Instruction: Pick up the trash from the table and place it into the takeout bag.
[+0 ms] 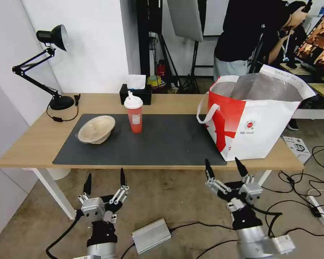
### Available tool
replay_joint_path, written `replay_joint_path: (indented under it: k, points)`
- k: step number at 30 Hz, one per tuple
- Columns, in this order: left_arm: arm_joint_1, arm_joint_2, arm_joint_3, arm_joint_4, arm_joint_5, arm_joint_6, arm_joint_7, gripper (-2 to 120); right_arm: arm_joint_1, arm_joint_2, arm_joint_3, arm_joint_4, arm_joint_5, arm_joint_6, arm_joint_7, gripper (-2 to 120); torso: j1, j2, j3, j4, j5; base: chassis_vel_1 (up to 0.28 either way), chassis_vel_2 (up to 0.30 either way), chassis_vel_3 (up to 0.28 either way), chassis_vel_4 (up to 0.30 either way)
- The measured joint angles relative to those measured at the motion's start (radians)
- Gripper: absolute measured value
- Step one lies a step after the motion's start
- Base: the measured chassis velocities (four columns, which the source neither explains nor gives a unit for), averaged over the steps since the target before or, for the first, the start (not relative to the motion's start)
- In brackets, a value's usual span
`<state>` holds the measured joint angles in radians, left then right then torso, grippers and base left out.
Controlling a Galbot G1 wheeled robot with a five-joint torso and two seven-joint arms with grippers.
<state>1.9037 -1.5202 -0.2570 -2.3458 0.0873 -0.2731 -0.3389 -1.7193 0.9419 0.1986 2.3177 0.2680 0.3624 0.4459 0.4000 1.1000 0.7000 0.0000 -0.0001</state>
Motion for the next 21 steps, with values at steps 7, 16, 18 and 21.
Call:
replay_joint_path:
  k: [7, 16, 18, 21]
  points:
    - [0.000, 0.001, 0.000, 0.000, -0.001, -0.001, 0.000, 100, -0.020, 0.007, -0.017, -0.010, -0.029, 0.000, 0.003, 100, 0.000, 0.000, 0.000, 0.0000, 0.0001, 0.000, 0.000, 0.000, 0.000]
    - [0.005, 0.001, 0.001, 0.000, -0.001, -0.005, 0.000, 100, -0.038, 0.016, -0.034, -0.020, -0.058, -0.002, 0.012, 100, 0.000, 0.000, 0.000, 0.0000, 0.0001, 0.000, 0.000, 0.000, 0.000]
    - [0.005, 0.001, 0.001, -0.001, -0.001, -0.005, 0.000, 100, -0.039, 0.017, -0.035, -0.021, -0.059, -0.002, 0.012, 100, 0.000, 0.000, 0.000, 0.0000, 0.0001, 0.000, 0.000, 0.000, 0.000]
    - [0.008, 0.000, 0.003, -0.001, 0.001, -0.007, 0.000, 100, -0.042, 0.023, -0.037, -0.025, -0.063, -0.002, 0.012, 100, 0.000, 0.000, 0.000, 0.0000, 0.0001, 0.000, 0.000, 0.000, 0.000]
